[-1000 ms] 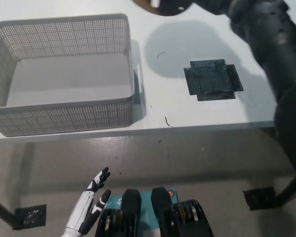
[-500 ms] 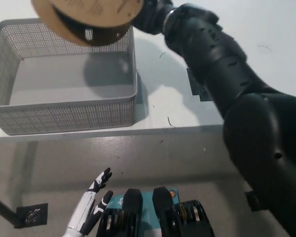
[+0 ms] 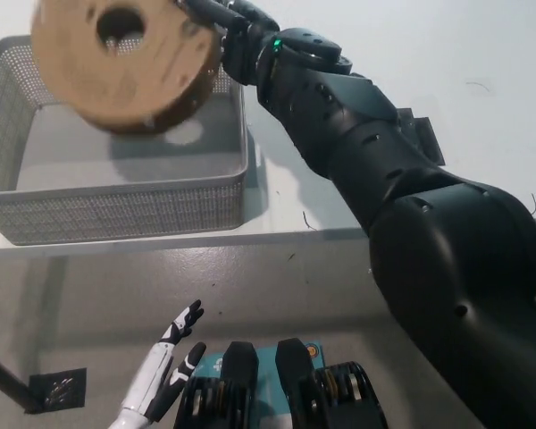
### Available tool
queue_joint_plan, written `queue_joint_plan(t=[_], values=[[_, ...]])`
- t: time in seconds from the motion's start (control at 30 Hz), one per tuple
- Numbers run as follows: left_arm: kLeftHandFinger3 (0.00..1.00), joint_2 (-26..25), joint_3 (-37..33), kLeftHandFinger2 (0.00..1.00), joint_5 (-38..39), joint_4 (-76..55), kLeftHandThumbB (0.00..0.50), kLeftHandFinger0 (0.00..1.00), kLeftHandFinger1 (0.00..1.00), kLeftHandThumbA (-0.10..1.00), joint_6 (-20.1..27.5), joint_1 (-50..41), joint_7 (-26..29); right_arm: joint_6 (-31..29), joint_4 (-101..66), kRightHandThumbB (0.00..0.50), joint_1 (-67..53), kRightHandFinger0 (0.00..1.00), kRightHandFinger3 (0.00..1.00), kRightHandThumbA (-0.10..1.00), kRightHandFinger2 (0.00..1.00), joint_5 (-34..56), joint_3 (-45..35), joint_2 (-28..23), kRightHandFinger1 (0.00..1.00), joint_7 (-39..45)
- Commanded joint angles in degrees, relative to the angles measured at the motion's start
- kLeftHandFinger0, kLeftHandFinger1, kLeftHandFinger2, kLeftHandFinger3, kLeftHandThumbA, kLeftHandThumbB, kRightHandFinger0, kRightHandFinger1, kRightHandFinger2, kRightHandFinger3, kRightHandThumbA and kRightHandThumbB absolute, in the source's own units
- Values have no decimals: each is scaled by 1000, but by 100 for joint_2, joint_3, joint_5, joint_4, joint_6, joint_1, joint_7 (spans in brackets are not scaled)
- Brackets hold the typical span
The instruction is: Use the right hand to pick up a 3d printing filament and place it into a container on the left side
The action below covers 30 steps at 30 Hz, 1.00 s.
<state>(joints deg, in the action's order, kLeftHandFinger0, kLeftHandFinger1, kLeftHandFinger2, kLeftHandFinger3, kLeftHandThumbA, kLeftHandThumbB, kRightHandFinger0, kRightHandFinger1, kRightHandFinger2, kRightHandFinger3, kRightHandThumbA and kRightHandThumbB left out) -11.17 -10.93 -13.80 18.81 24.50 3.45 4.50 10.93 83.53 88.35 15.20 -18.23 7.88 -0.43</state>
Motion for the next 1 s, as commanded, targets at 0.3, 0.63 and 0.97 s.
queue_joint_plan(t=[0.3,0.63,0.97], values=[[1000,-63,-1,1000,12,-167,236,1000,1000,1000,231,94,-277,-493,-142,403,572,1000,1000,799,1000,-316,710,-103,1000,871],[1000,-76,26,1000,20,-162,233,1000,1000,1000,242,169,-335,-605,-312,439,801,1000,1000,873,1000,-402,889,-741,1000,1305],[1000,-101,81,1000,-77,-170,201,1000,1000,1000,243,181,-318,-188,-2110,409,259,1000,1000,890,1000,-505,1308,-2119,1000,2473]])
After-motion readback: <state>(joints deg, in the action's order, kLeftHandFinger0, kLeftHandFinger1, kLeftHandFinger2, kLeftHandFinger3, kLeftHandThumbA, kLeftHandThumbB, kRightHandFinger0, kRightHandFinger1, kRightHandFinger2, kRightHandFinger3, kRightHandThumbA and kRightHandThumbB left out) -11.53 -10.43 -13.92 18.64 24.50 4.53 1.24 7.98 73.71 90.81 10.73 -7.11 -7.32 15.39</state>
